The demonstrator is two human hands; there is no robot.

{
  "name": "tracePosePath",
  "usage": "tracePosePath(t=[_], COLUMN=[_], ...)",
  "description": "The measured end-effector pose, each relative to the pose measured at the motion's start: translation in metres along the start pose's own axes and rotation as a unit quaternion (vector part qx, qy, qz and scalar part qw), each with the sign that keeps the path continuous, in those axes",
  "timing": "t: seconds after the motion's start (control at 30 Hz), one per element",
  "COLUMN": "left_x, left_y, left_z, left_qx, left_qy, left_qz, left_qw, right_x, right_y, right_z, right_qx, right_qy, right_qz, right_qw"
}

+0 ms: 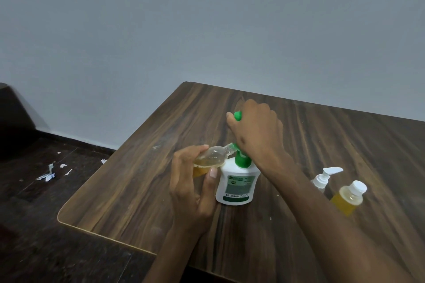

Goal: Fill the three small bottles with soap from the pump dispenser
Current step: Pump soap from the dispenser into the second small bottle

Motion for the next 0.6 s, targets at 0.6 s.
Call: tracePosePath(t=[0.6], left_x=[0.0001], left_y=[0.0022], left_z=[0.0], left_qx=[-0.002], left_qy=[-0.001], left_qz=[-0.003], left_qw=[1.0], right_x=[0.0005], right_y=[0.0048], right_z=[-0.0006], right_qx=[-0.013], right_qy=[-0.006], right_qz=[0.029], right_qw=[0.999])
Point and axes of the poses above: each hand's wrist, its own y-axis towards the middle knuckle, its own x-axis out of the palm, z = x × y, the point moved 5 cm from there along y, towards the middle knuckle, and after that the axes turned 3 degrees about z, right-handed, at the moved point
